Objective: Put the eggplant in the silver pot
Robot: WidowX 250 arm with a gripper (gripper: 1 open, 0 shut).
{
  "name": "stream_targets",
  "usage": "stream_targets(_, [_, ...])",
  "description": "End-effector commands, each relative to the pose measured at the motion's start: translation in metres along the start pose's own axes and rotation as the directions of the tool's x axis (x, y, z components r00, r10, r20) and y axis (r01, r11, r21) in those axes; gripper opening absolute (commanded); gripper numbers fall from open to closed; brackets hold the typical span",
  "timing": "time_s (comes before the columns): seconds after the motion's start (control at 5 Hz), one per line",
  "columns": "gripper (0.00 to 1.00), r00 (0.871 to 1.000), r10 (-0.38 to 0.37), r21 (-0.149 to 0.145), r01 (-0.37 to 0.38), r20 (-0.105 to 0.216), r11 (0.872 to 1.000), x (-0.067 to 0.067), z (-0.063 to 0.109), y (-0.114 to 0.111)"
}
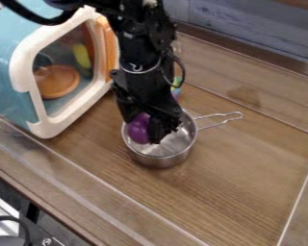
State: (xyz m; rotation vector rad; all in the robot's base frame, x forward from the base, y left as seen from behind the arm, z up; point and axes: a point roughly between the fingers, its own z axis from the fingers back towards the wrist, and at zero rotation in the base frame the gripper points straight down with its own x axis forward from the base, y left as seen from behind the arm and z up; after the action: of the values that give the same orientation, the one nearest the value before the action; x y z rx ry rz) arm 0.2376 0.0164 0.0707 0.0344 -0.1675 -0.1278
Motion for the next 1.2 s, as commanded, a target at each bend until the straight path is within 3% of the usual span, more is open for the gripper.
stream_targets(0.0, [0.0,0.999,0.028,0.003,-0.028,0.031,1.0,0.0,0.012,0.0])
stream_targets(0.4, [0.0,0.998,0.055,-0.006,-0.055,0.024,0.998,0.0,0.028,-0.001])
stream_targets(1.0, [0.0,0.995,0.101,-0.016,-0.1,0.02,0.995,-0.01,0.008,0.001])
